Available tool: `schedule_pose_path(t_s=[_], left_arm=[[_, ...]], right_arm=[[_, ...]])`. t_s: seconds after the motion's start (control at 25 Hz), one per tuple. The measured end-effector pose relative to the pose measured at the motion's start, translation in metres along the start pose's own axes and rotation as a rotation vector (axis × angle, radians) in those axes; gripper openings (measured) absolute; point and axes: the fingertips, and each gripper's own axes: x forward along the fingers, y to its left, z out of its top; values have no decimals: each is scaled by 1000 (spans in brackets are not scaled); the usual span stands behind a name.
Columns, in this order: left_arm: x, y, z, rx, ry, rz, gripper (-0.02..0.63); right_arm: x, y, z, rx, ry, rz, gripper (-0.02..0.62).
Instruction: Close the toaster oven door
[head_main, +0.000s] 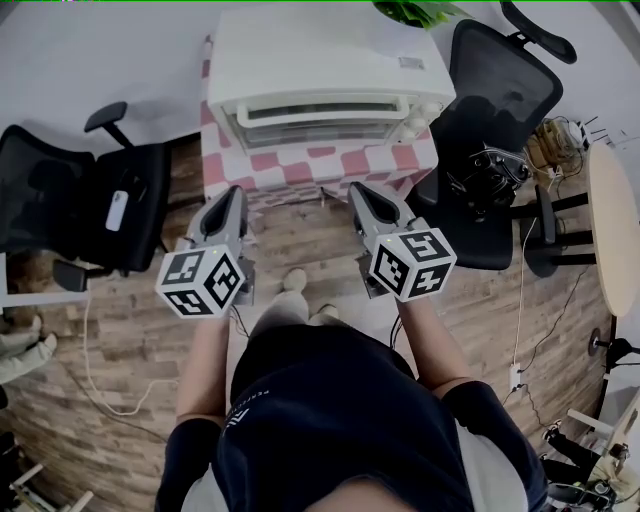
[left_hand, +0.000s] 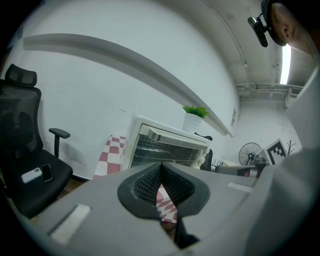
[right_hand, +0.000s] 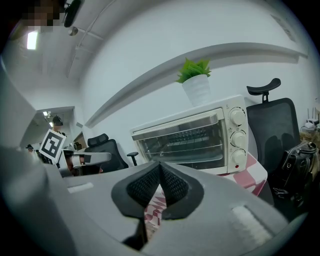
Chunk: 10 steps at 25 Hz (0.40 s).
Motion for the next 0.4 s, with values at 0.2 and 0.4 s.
schedule_pose_path(t_s=[0.2,0.4], left_arm=[[3,-1,5,10,-3,-11,11],[5,-3,8,18,4,-18,11]], right_arm=[[0,1,4,-13,-3,0,2],[2,3,11,-23,-6,5,2]])
